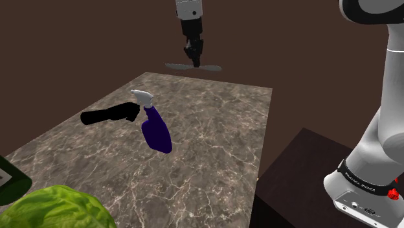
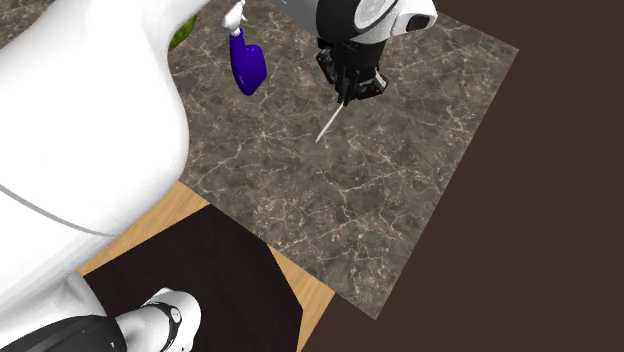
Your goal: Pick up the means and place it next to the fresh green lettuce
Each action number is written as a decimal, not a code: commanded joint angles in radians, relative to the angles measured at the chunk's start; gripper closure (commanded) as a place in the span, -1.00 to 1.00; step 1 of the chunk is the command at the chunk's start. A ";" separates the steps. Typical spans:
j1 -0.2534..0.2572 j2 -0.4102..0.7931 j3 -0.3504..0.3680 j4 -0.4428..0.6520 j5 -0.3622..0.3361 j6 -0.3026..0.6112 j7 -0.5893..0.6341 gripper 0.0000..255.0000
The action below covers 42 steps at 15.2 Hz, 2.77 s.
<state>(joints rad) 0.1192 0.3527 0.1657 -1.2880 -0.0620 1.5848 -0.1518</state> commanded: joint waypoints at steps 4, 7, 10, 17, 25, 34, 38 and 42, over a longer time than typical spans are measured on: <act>0.005 0.022 0.000 0.105 -0.003 -0.084 -0.001 1.00; 0.010 0.041 0.000 0.176 -0.007 -0.135 -0.001 1.00; 0.014 0.061 0.000 0.239 -0.010 -0.179 -0.001 1.00; 0.078 -0.129 0.046 -0.040 0.017 -0.090 0.124 1.00; 0.161 -0.256 0.113 -0.210 0.045 -0.045 0.280 1.00; 0.263 -0.317 0.206 -0.286 0.068 -0.026 0.475 1.00; 0.312 -0.316 0.251 -0.286 0.071 -0.023 0.569 1.00; 0.365 -0.296 0.298 -0.265 0.065 -0.024 0.669 1.00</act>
<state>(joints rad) 0.4711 0.0515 0.4525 -1.5578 0.0047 1.5598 0.4917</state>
